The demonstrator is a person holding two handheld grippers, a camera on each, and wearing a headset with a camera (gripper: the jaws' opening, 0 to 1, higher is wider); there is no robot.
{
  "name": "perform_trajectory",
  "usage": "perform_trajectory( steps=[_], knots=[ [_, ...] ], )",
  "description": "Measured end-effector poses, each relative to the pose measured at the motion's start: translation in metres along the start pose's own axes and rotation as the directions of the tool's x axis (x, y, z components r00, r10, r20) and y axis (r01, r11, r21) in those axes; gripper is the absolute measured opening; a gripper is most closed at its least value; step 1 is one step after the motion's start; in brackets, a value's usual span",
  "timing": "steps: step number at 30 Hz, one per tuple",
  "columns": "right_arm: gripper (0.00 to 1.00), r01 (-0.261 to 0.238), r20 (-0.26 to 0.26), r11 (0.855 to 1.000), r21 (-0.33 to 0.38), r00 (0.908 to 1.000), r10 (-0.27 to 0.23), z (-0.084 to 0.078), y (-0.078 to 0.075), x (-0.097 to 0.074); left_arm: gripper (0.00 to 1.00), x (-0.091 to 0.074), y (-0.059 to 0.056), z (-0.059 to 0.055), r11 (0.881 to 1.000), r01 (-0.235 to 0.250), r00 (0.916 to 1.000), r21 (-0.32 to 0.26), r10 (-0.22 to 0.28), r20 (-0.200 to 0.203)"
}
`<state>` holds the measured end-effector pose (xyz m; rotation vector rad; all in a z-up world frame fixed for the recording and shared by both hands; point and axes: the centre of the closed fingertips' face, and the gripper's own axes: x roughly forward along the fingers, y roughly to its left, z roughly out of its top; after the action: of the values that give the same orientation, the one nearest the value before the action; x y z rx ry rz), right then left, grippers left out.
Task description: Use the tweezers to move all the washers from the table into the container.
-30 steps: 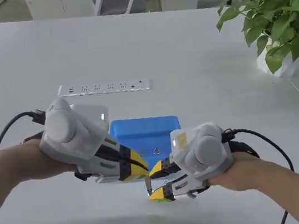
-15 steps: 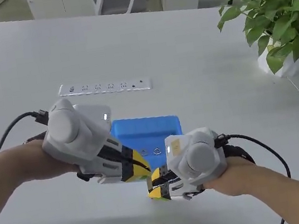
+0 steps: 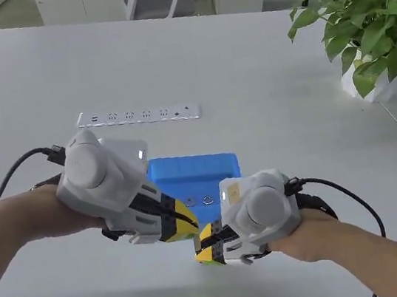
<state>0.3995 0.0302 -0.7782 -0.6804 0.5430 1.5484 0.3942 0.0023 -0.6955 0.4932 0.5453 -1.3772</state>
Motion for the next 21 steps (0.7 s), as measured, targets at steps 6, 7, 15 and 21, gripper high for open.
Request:
perform_trajectory(
  steps=[6, 7, 15, 21],
  knots=[
    [0.08, -0.005, -0.004, 1.000, -0.004, 1.0000, 0.005, 0.001, 0.002, 0.000, 0.09, 0.000, 0.001, -0.001, 1.000, -0.018, 0.9998, 0.000, 0.018, -0.010],
    [0.08, -0.003, -0.003, 1.000, -0.007, 1.0000, 0.003, 0.002, 0.002, 0.000, 0.10, 0.000, 0.002, -0.001, 1.000, -0.022, 0.9997, 0.000, 0.022, -0.010],
    [0.08, 0.003, -0.001, 1.000, -0.017, 1.0000, -0.003, 0.009, 0.000, -0.005, 0.17, -0.009, 0.008, 0.006, 0.998, -0.067, 0.9975, -0.021, 0.067, 0.022],
    [0.08, 0.001, 0.001, 1.000, -0.011, 1.0000, -0.001, 0.015, 0.001, -0.011, 0.28, -0.021, 0.013, 0.014, 0.993, -0.102, 0.9922, -0.059, 0.106, 0.065]
  ],
)
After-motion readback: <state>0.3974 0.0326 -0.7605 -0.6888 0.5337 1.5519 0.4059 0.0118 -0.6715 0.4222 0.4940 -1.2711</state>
